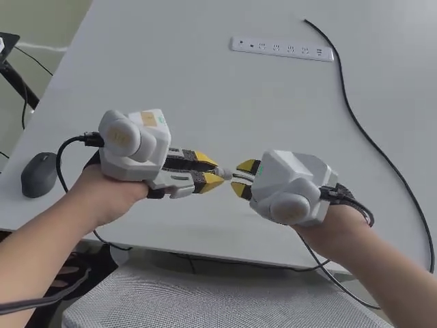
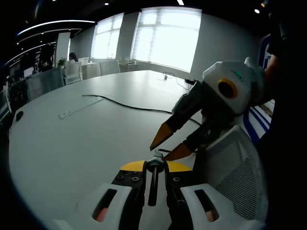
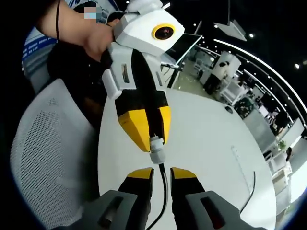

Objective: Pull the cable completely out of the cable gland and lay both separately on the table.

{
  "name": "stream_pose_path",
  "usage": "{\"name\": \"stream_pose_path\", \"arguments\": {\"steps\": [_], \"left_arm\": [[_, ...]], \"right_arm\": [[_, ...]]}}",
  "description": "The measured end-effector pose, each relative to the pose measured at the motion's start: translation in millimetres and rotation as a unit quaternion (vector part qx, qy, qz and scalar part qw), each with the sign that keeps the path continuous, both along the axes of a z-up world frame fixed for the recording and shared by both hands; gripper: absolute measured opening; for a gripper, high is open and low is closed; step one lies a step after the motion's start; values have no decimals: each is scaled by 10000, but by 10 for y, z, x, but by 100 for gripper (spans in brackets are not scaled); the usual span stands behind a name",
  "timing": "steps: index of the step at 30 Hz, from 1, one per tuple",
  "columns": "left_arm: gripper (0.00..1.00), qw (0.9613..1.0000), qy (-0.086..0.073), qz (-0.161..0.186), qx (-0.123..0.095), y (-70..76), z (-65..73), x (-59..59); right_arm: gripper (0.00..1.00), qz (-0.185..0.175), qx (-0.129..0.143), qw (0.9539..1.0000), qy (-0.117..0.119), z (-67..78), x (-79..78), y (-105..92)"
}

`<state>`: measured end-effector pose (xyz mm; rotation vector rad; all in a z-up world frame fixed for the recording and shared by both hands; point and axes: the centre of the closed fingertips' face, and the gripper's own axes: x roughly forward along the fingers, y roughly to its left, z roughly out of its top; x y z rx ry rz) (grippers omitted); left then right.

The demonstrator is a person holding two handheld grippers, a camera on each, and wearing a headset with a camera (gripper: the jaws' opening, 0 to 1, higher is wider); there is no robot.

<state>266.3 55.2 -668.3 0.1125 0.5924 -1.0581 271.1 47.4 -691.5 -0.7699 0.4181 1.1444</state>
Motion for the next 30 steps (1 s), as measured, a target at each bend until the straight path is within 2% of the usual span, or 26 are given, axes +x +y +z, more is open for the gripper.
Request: {"name": "stream_pose_path", "arguments": {"steps": [13, 26, 30], "left_arm": [[15, 10000, 20, -6, -34, -24, 12, 1], [15, 10000, 6, -34, -63, -58, 26, -6], [15, 10000, 3, -48, -30, -59, 24, -16]], "right_arm": [[1, 18, 85, 9999, -57, 34, -4, 6], [0, -231, 235, 9992, 205, 17, -22, -17], [0, -187, 201, 9995, 181, -1, -33, -14]]}}
